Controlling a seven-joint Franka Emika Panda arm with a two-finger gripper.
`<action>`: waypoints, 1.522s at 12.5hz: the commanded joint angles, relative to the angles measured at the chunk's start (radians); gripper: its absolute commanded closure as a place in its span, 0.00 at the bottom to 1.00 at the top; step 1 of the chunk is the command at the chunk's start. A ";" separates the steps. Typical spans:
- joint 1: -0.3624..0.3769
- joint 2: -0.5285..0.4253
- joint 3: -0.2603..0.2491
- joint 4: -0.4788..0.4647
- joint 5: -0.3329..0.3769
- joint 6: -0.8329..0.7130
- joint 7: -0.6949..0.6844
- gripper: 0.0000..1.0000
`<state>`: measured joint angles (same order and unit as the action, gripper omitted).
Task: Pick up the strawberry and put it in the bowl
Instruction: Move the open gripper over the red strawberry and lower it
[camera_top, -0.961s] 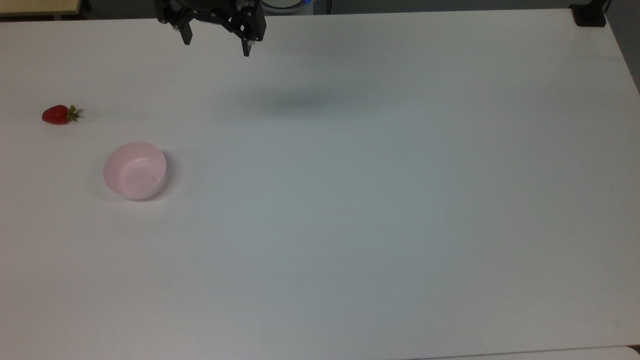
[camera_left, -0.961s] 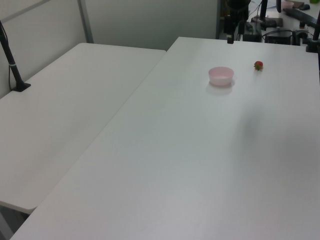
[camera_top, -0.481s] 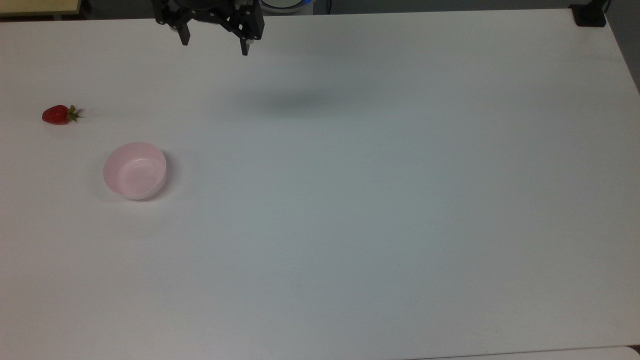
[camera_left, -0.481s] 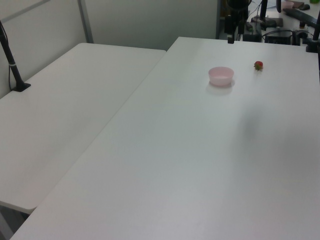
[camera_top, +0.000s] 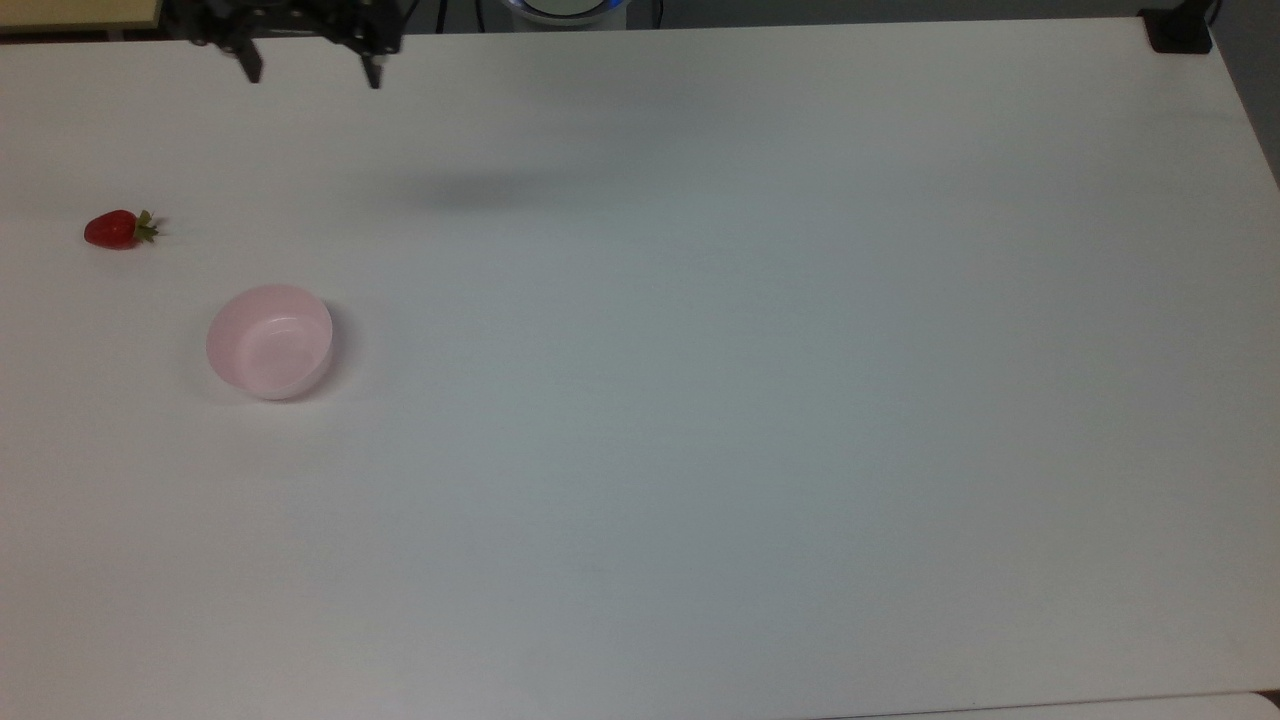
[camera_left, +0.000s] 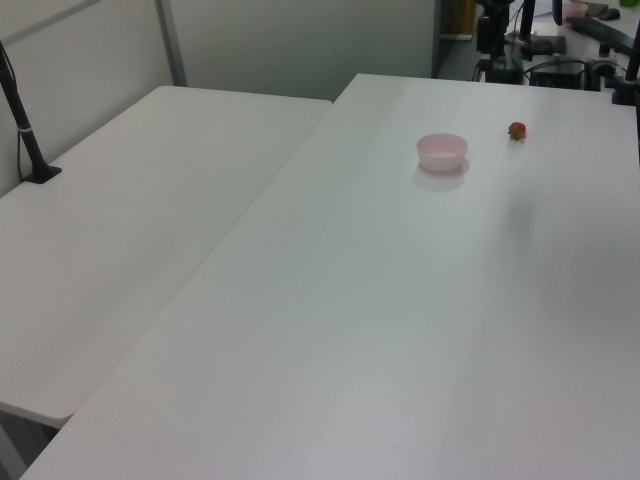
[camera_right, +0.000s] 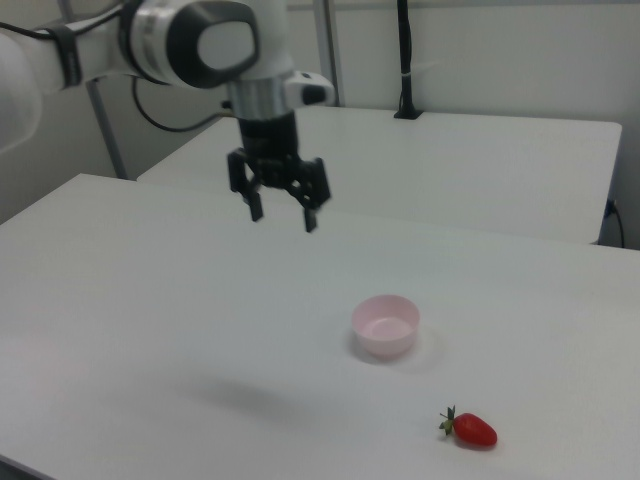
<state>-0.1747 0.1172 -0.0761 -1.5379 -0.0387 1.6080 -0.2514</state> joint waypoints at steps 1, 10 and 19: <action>-0.145 0.031 -0.001 -0.019 -0.026 0.048 -0.243 0.00; -0.351 0.297 0.001 -0.039 -0.098 0.419 -0.863 0.00; -0.391 0.389 0.001 -0.149 -0.274 0.675 -1.145 0.12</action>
<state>-0.5559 0.5387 -0.0810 -1.6486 -0.2928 2.2600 -1.3499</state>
